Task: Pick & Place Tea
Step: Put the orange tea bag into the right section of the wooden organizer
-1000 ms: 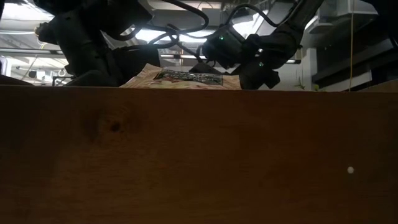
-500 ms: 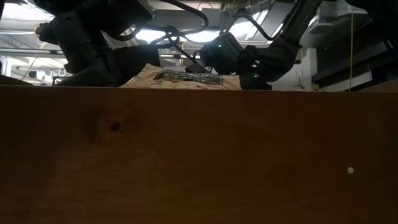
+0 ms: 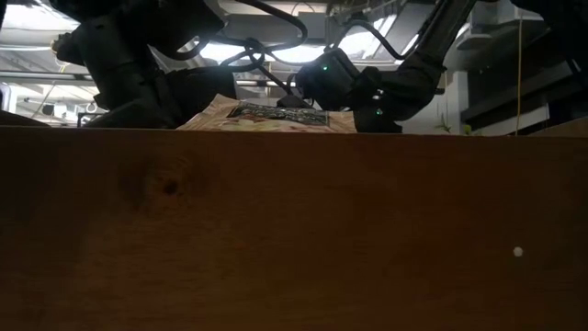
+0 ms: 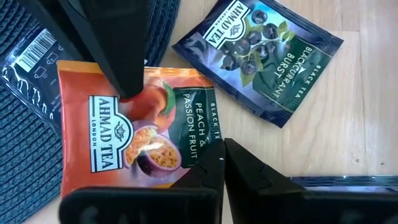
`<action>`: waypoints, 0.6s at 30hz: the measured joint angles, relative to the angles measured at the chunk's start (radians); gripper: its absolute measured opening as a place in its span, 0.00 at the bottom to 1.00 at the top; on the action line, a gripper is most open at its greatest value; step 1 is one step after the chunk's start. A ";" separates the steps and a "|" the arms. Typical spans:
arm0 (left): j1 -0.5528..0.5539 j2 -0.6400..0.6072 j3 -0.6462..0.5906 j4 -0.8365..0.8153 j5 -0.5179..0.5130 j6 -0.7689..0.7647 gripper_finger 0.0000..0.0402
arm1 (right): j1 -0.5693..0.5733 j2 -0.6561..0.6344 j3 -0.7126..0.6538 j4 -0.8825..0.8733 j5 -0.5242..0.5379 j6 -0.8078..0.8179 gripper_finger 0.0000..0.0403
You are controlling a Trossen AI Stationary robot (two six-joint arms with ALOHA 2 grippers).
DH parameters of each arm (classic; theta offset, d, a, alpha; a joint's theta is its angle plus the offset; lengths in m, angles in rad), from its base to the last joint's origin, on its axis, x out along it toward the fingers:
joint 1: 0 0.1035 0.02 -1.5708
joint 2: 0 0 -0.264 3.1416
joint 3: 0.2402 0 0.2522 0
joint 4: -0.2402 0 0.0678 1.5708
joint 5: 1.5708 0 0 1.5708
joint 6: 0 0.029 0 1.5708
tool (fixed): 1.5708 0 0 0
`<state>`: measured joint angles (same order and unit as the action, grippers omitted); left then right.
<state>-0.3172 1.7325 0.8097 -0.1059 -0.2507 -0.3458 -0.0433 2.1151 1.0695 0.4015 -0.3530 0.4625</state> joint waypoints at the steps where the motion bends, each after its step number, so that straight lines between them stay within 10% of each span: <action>1: 0.000 0.000 0.000 0.000 -0.001 -0.003 0.00 | 0.000 0.000 0.000 0.000 0.000 -0.001 0.07; 18: -0.002 0.000 0.000 0.005 0.015 -0.140 0.05 | 0.001 -0.105 -0.005 -0.132 -0.032 -0.104 0.01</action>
<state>-0.3191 1.7325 0.8097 -0.1012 -0.2355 -0.4859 -0.0422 2.0103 1.0641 0.2698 -0.3849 0.3586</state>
